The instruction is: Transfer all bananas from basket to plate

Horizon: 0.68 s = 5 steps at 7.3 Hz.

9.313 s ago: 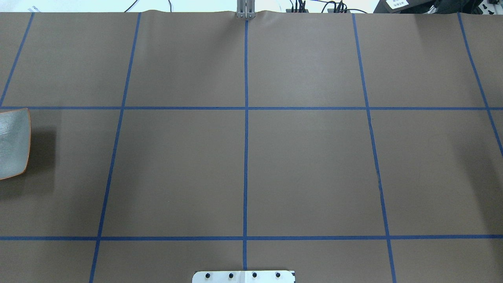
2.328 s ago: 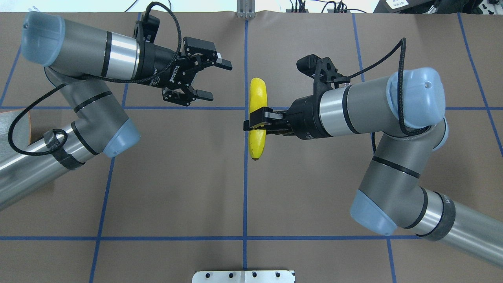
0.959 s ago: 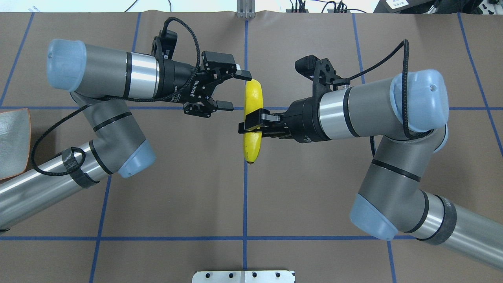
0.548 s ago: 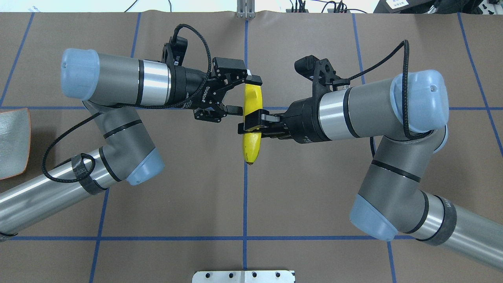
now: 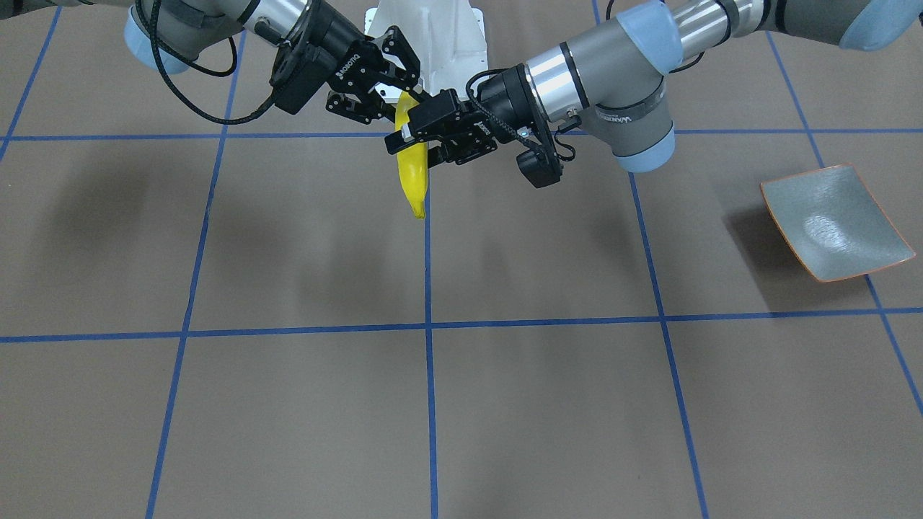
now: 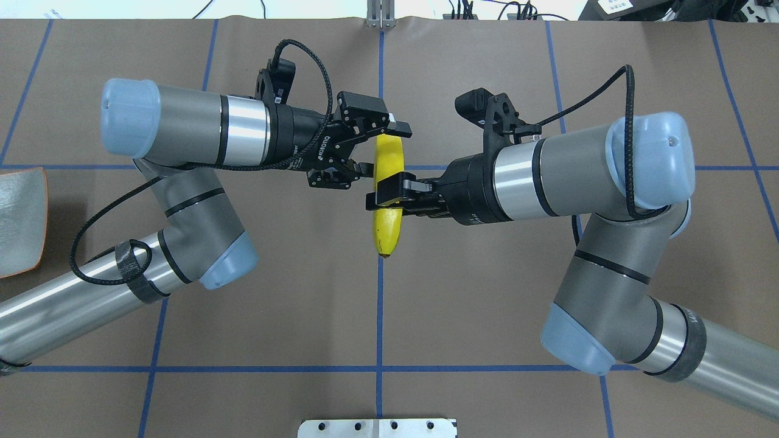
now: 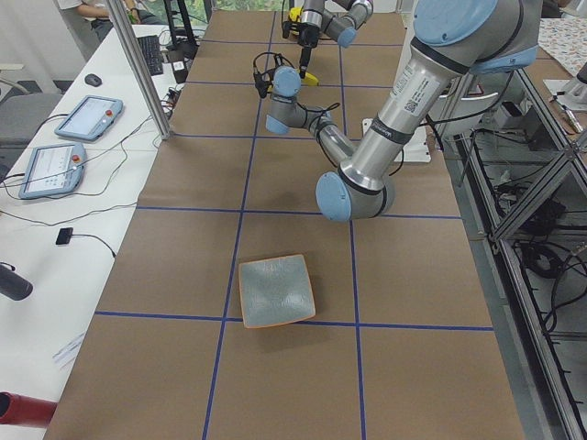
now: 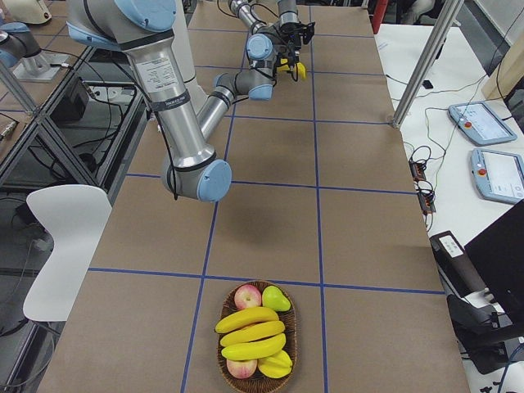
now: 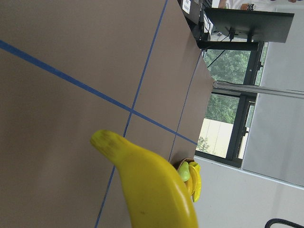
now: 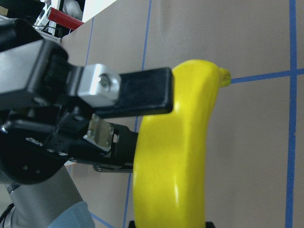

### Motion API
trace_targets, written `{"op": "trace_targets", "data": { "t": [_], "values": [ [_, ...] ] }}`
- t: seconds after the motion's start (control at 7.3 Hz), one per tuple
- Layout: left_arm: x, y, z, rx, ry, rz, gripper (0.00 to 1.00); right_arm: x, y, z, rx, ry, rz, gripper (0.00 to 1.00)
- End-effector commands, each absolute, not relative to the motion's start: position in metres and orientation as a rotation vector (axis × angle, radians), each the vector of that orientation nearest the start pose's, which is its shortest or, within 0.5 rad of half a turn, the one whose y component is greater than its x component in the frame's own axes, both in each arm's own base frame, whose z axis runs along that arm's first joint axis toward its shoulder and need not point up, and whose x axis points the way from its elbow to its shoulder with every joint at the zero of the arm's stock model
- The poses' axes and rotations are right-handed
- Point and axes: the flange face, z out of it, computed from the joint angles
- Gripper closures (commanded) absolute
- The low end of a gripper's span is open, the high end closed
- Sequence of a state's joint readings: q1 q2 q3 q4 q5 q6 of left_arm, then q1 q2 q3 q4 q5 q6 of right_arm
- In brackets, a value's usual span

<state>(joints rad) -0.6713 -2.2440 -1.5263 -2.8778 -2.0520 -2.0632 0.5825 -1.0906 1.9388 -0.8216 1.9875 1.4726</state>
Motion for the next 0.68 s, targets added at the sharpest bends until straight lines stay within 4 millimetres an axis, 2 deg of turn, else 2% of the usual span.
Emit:
{"op": "trace_targets", "data": {
  "t": [0.0,0.14,0.27,0.55],
  "values": [
    [0.440,-0.460,0.140,-0.150,1.897,-0.327,0.98,-0.403,-0.377,0.143,0.220,-1.581,0.043,1.00],
    [0.443,-0.457,0.141,-0.156,1.895,-0.323,1.00,-0.403,-0.377,0.142,0.221,-1.582,0.044,0.81],
    [0.446,-0.455,0.142,-0.160,1.892,-0.319,1.00,-0.402,-0.377,0.142,0.225,-1.584,0.045,0.01],
    [0.446,-0.455,0.145,-0.162,1.885,-0.321,1.00,-0.392,-0.376,0.146,0.245,-1.619,0.031,0.00]
  ]
}}
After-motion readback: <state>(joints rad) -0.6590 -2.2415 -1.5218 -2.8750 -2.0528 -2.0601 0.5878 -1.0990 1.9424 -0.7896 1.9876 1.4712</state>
